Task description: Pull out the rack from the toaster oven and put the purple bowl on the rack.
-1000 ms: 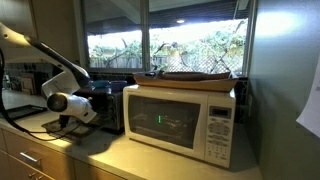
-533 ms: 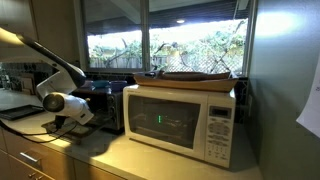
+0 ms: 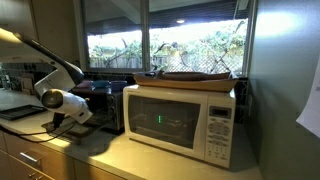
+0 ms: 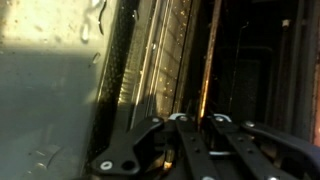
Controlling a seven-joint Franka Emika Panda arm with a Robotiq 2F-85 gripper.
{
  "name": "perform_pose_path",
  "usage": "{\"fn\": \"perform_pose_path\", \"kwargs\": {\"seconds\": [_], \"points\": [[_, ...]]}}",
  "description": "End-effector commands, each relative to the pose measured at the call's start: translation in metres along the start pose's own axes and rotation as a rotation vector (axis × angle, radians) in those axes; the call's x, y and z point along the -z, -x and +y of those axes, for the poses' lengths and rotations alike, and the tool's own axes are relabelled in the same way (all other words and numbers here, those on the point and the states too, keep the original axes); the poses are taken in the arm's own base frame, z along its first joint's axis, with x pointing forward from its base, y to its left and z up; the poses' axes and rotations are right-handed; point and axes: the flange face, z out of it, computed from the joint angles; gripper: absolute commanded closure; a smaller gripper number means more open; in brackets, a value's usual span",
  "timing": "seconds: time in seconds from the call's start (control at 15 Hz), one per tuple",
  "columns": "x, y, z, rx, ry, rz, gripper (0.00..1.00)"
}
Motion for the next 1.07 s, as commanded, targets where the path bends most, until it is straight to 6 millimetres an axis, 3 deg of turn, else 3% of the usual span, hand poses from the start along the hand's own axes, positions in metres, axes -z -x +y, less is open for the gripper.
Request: {"fn": "perform_pose_path", "kwargs": {"seconds": [0.0,1.0], "points": [[0.01,0.0058,0.0199,-0.058,0.094,0.001,0.99],[0.0112,0.0055,0.0146,-0.117,0.13,-0.019,0.99]]}}
